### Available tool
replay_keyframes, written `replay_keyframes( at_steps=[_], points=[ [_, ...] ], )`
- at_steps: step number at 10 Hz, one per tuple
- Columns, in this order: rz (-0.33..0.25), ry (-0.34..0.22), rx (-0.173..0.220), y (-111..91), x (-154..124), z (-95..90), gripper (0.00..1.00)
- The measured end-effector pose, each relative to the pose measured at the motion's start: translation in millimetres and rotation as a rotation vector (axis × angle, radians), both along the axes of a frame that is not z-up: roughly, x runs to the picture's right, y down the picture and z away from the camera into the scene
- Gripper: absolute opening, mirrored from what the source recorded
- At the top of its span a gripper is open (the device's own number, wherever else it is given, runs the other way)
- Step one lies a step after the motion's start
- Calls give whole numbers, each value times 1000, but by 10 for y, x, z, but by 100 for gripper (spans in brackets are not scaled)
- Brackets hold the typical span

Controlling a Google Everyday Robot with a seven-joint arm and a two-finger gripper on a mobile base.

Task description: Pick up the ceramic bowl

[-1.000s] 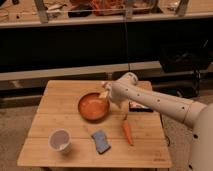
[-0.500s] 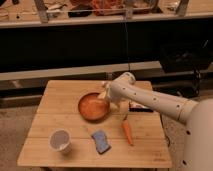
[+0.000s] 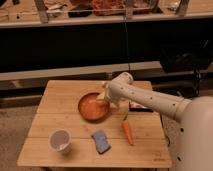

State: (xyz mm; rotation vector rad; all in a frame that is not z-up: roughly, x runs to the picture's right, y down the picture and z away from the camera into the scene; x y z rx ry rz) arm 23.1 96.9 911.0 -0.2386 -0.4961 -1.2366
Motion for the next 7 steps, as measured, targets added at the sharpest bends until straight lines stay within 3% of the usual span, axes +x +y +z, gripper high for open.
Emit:
replay_keyframes(
  at_steps=[7],
  points=[
    [-46,-20,0,28,-47,114,80]
  ],
)
